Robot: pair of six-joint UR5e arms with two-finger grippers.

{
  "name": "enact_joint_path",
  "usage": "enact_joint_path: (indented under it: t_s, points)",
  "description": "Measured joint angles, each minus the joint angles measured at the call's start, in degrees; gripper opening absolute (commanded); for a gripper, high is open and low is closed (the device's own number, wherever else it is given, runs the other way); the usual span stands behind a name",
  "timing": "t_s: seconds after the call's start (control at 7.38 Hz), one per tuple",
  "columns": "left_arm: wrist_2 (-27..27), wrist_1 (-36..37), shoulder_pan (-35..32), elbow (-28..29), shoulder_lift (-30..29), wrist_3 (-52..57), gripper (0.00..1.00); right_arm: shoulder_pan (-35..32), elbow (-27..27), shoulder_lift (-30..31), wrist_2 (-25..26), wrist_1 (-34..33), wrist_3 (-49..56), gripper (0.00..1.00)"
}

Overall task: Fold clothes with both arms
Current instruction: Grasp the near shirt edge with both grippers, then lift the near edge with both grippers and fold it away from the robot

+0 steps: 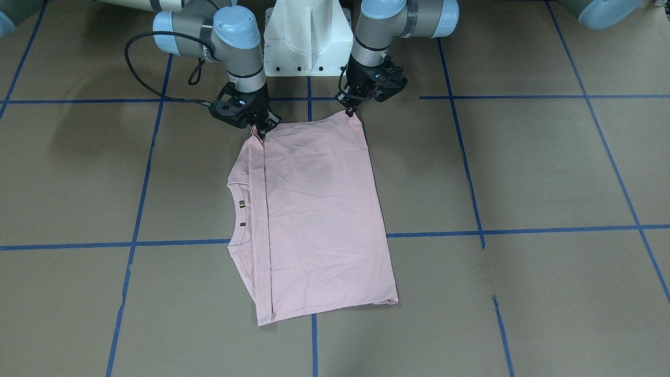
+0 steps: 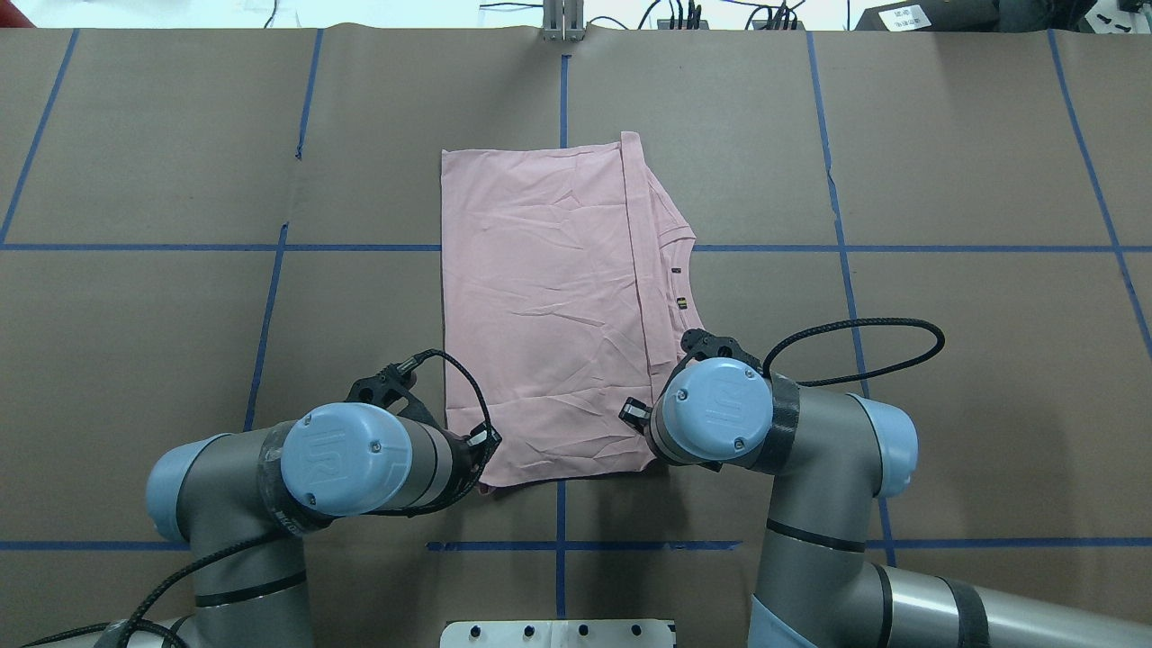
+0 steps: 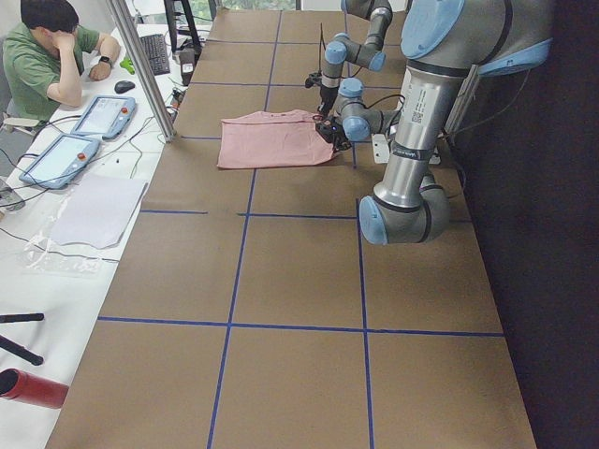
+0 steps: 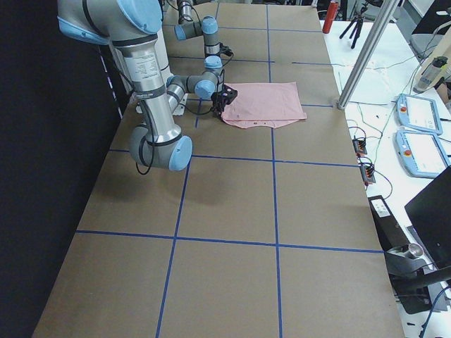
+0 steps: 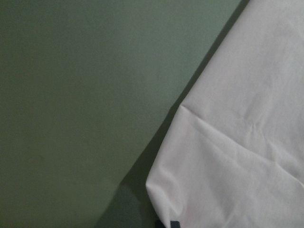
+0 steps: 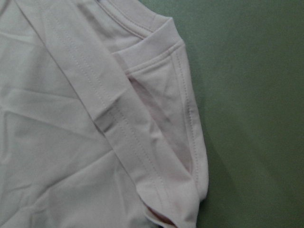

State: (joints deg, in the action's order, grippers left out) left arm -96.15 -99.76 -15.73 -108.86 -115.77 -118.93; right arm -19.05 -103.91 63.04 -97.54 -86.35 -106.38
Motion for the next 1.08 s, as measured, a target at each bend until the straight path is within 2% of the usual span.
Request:
enact_joint_path:
  t_s: [0.41, 0.81, 1.08]
  points:
    - [0.4, 0.7, 1.8, -3.2, 1.3, 1.4, 0.00, 0.3, -4.0, 0.9, -1.5, -0.5, 0.1, 0.00]
    - [0.5, 9.2, 6.6, -11.7, 2.5, 1.4, 0.00, 4.7, -13.0, 3.5, -1.7, -5.8, -0.1, 0.00]
    - [0.4, 11.2, 6.2, -13.0, 2.1, 2.0, 0.00, 4.7, -12.7, 3.1, -1.3, -5.9, 0.4, 0.00]
